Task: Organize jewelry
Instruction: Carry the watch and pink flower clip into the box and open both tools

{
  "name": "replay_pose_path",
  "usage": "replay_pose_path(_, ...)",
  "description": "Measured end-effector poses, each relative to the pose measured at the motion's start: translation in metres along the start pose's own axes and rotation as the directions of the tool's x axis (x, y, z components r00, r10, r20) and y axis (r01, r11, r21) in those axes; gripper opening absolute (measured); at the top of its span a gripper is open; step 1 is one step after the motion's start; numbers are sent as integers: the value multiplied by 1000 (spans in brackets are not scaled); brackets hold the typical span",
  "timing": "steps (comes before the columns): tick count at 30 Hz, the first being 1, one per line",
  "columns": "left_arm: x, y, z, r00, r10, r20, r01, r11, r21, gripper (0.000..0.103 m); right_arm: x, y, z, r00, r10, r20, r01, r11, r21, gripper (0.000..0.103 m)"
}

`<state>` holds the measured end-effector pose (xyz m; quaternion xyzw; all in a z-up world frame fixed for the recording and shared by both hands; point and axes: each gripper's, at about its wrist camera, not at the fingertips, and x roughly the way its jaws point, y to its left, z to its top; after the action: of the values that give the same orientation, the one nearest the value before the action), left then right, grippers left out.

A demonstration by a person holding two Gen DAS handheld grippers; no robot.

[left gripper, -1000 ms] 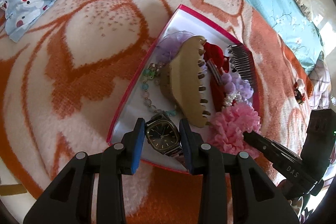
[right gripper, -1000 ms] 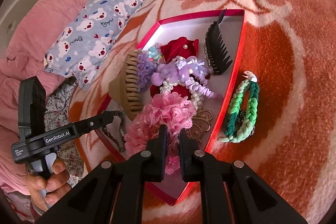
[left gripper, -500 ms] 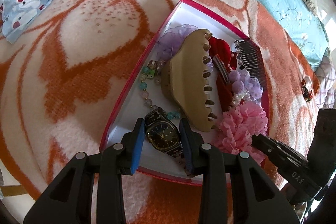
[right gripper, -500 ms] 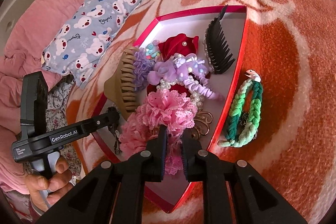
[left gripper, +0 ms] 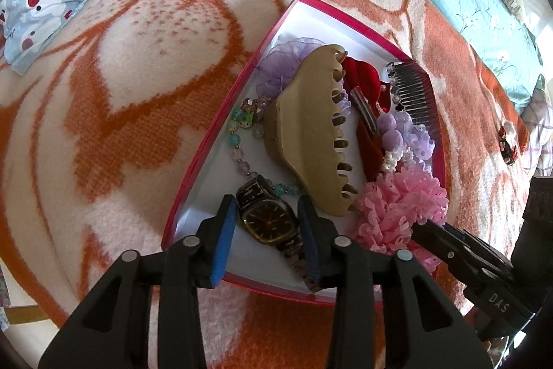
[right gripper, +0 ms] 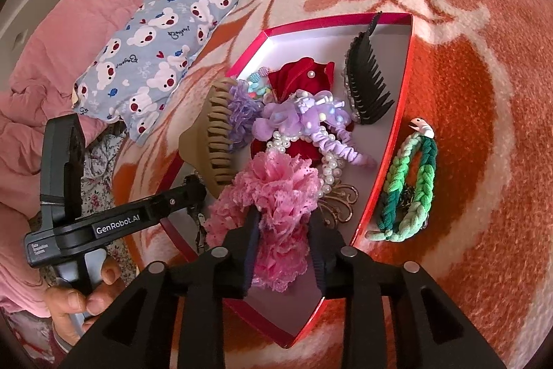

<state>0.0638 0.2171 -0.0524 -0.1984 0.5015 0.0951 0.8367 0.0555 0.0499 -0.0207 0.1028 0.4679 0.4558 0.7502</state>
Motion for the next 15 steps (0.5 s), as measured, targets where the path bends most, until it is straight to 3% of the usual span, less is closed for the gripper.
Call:
replay_pose_path(3, -1, 1, -1, 1000, 8, 0, -8, 1000, -2, 47, -3, 2, 0, 1000, -2, 8, 2, 1000, -5, 36)
replay_pose_path(9, -3, 2, -2, 1000, 8, 1, -8, 1000, -11, 49, -10, 2, 0, 1000, -7, 27, 7, 1000, 1, 45)
replay_pose_path(15, -10, 2, -3, 1000, 5, 15, -5, 1000, -17, 56, -21, 0, -1, 999, -4, 50, 3, 1000, 9, 47)
